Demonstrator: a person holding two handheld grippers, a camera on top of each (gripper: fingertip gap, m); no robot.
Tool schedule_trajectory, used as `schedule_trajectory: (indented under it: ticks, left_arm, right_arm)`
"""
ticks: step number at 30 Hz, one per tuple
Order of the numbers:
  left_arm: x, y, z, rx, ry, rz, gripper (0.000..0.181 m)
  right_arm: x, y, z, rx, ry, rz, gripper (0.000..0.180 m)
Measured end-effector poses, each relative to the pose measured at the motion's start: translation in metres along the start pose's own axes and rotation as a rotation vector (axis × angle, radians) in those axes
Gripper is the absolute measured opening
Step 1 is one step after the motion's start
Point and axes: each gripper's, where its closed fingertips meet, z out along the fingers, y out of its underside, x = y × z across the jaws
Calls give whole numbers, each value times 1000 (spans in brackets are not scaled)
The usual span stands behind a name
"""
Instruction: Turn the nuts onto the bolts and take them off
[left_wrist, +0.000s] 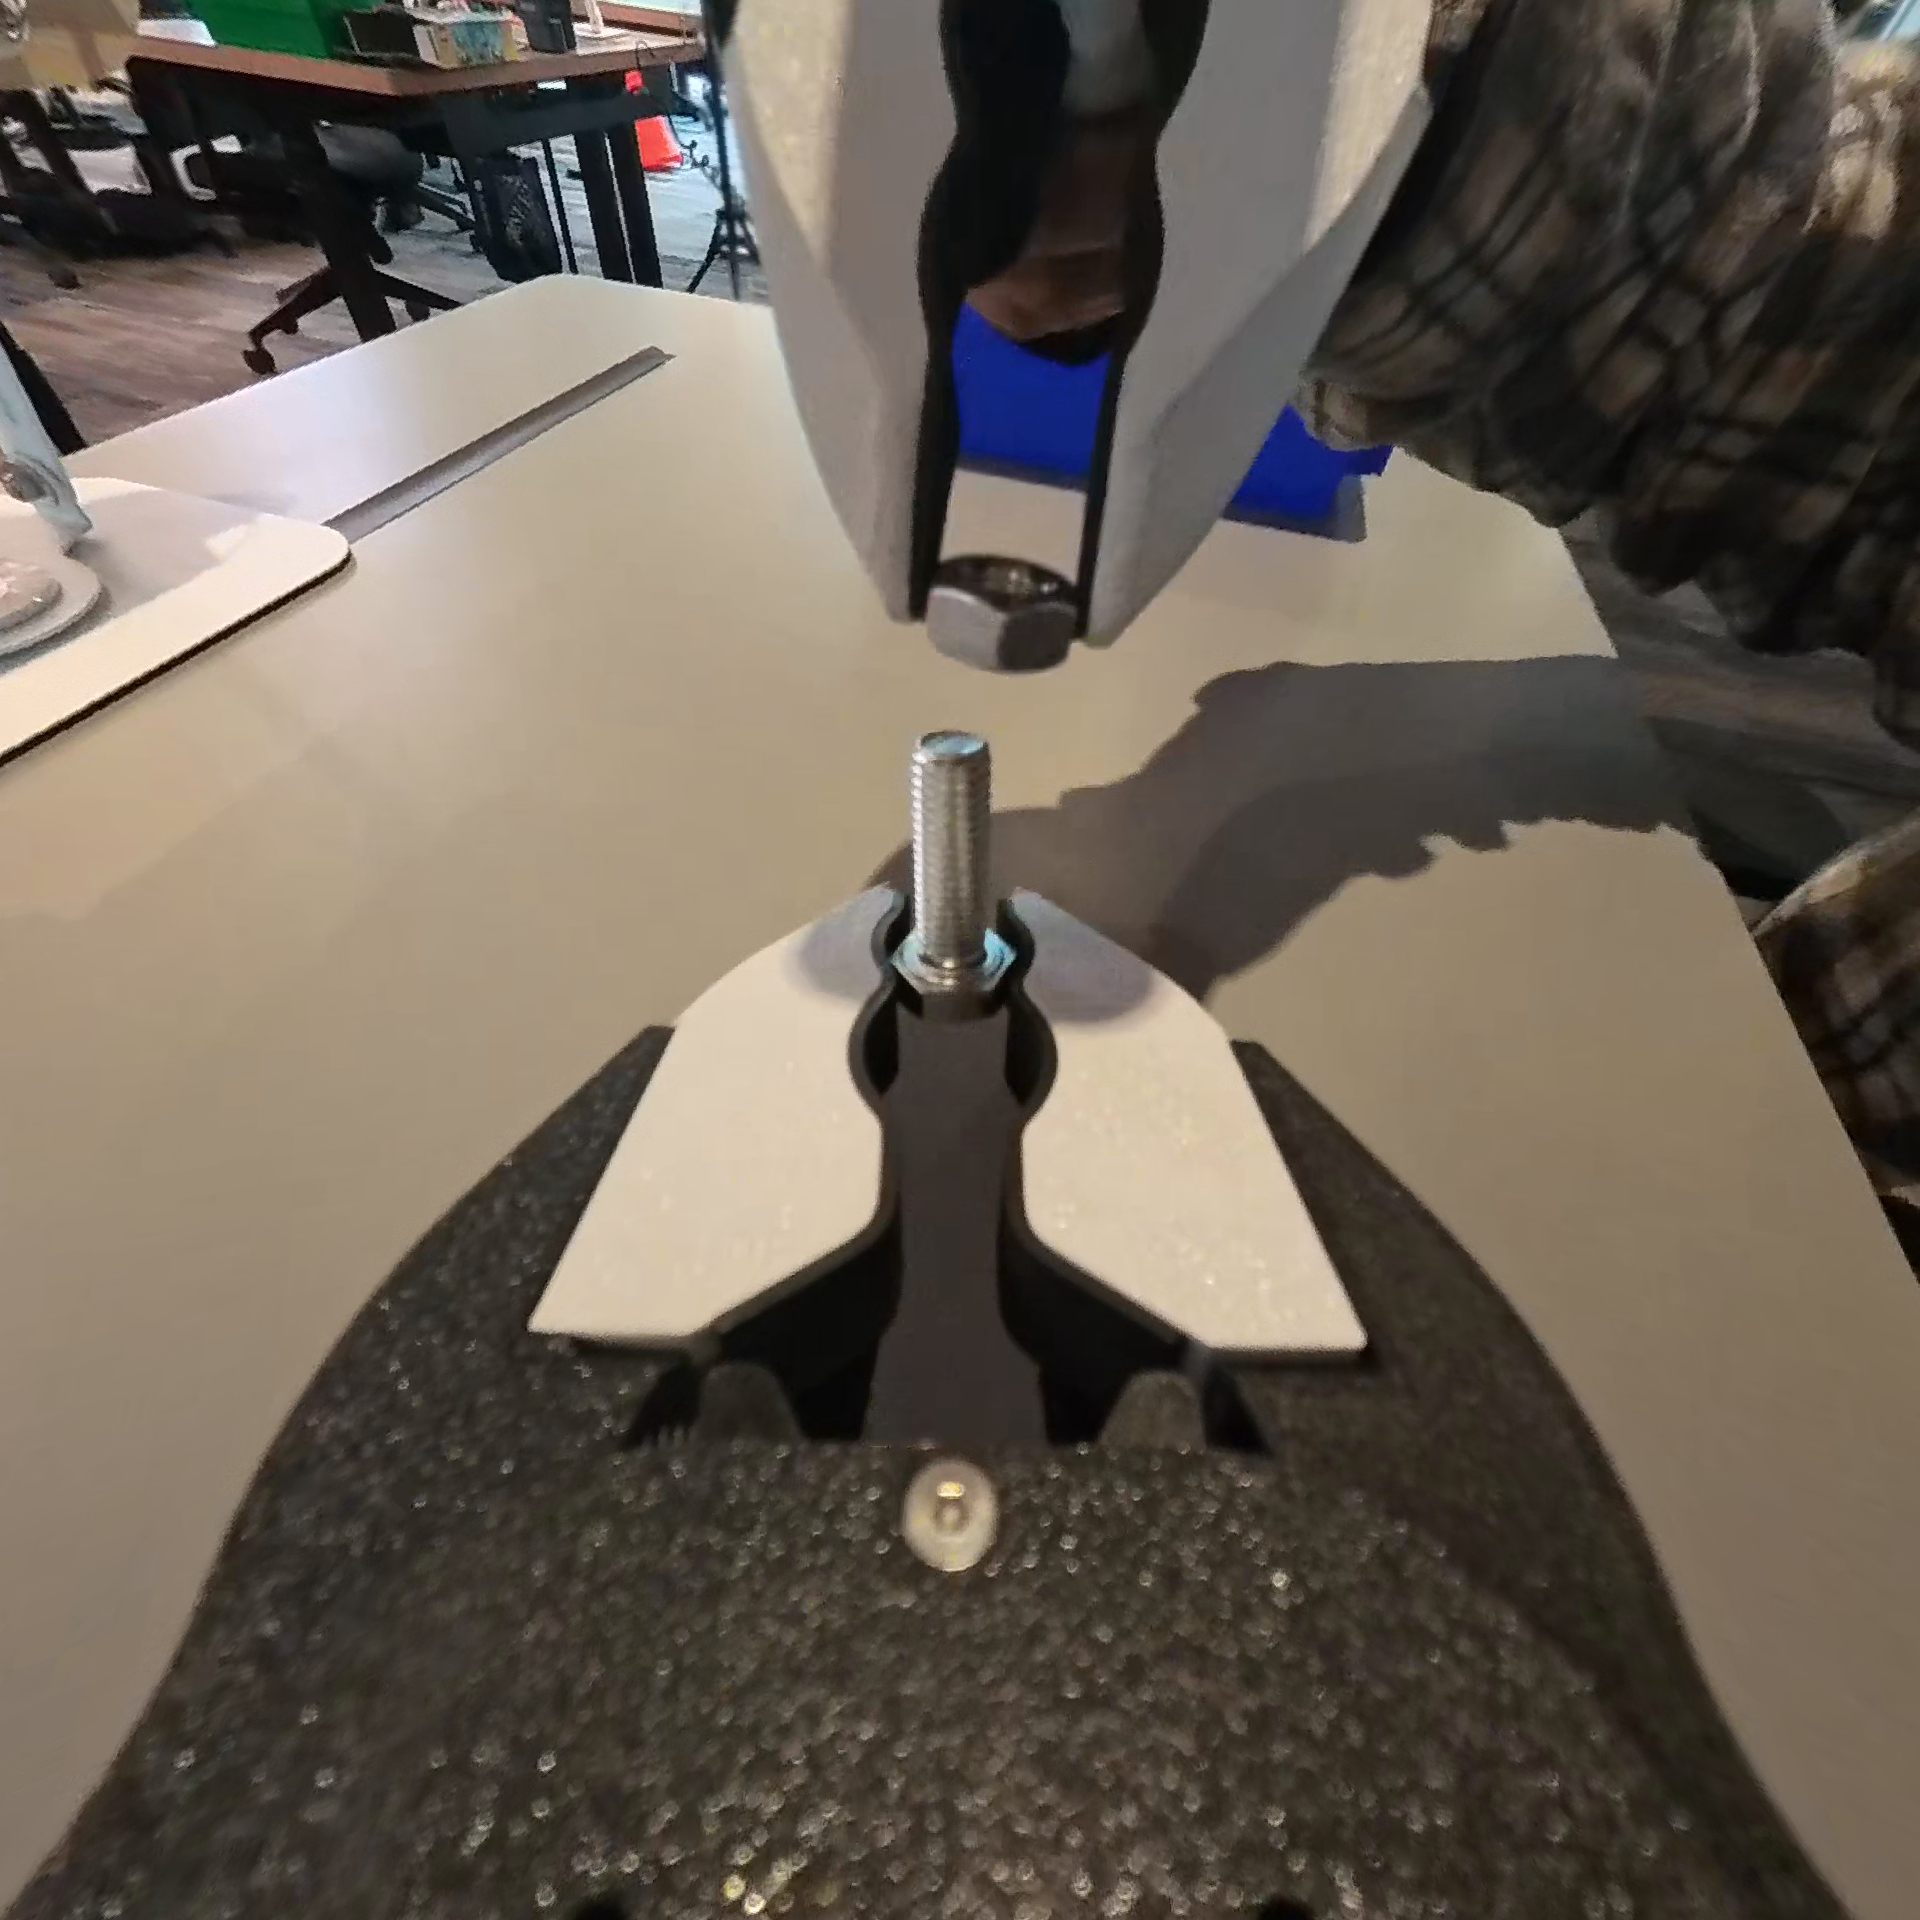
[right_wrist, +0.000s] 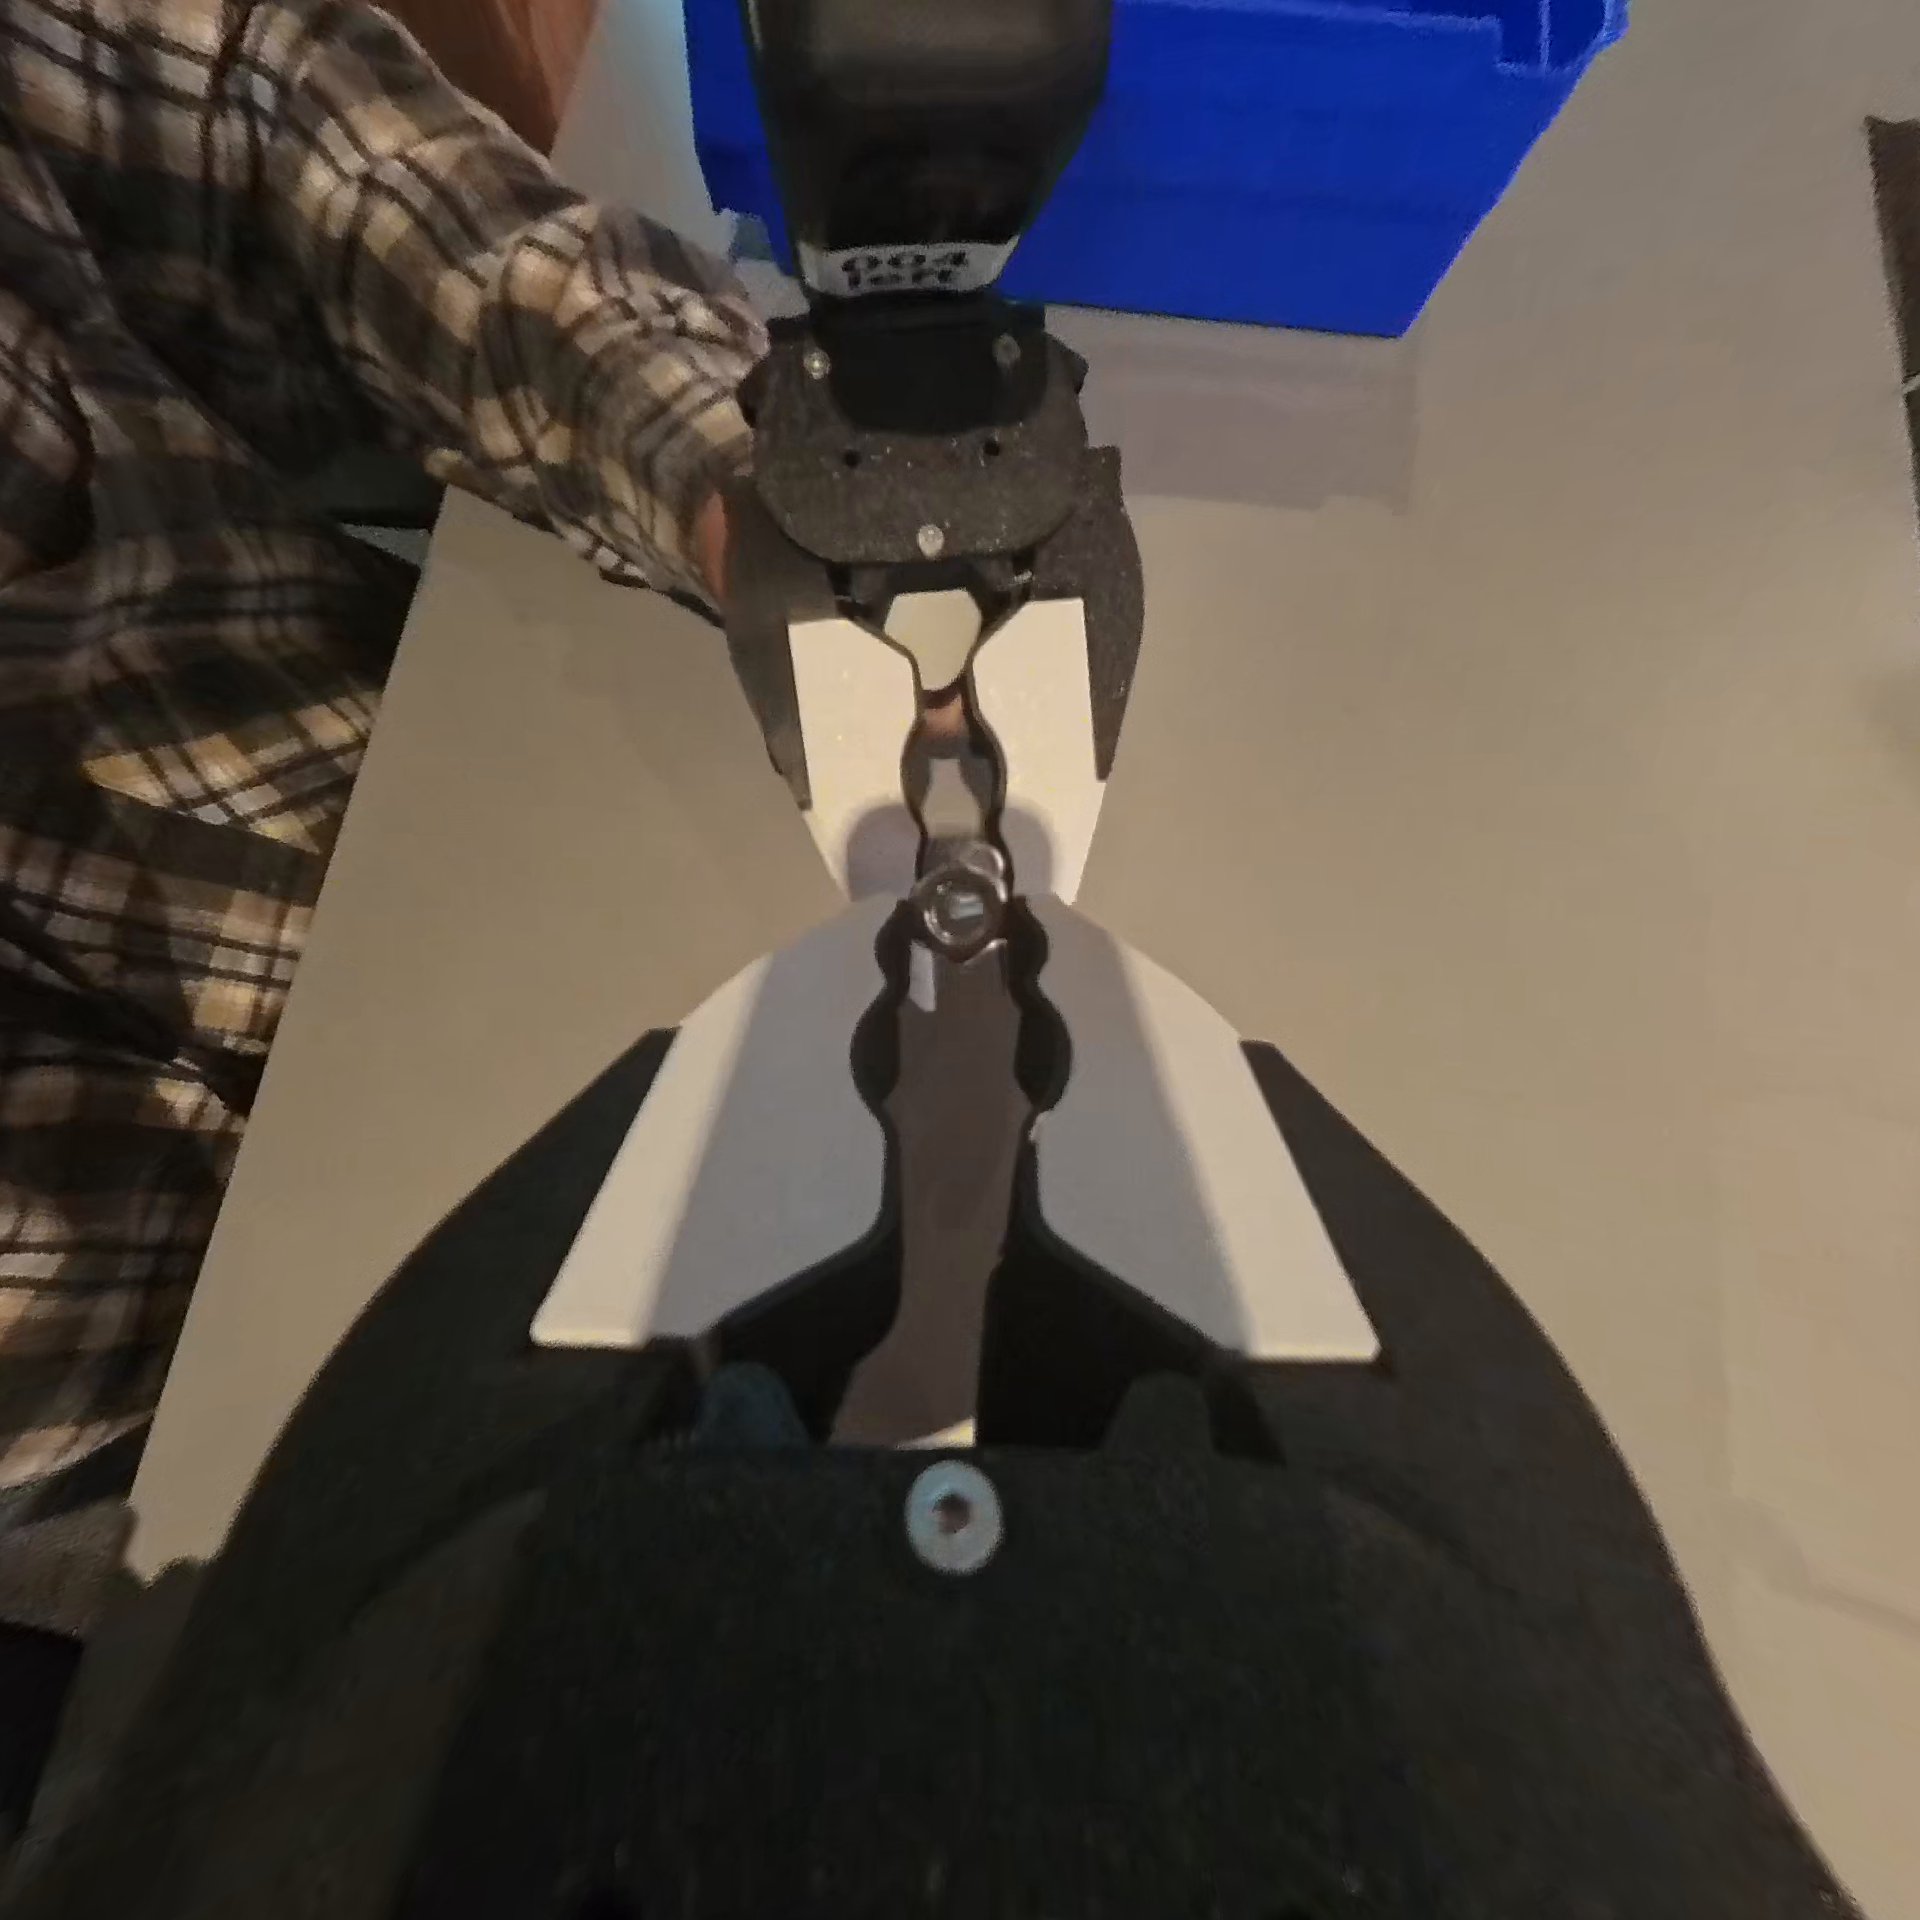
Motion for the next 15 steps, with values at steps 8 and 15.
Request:
schedule_trajectory:
  ticks: [8, 15]
  left_arm:
    - [0, 3, 2, -38, -24, 35, 15]
    - [2, 0, 1, -18, -33, 38, 15]
  right_arm:
    - [1, 2, 11, -56, -43, 14, 17]
    - [-1, 1, 11, 5, -82, 63, 17]
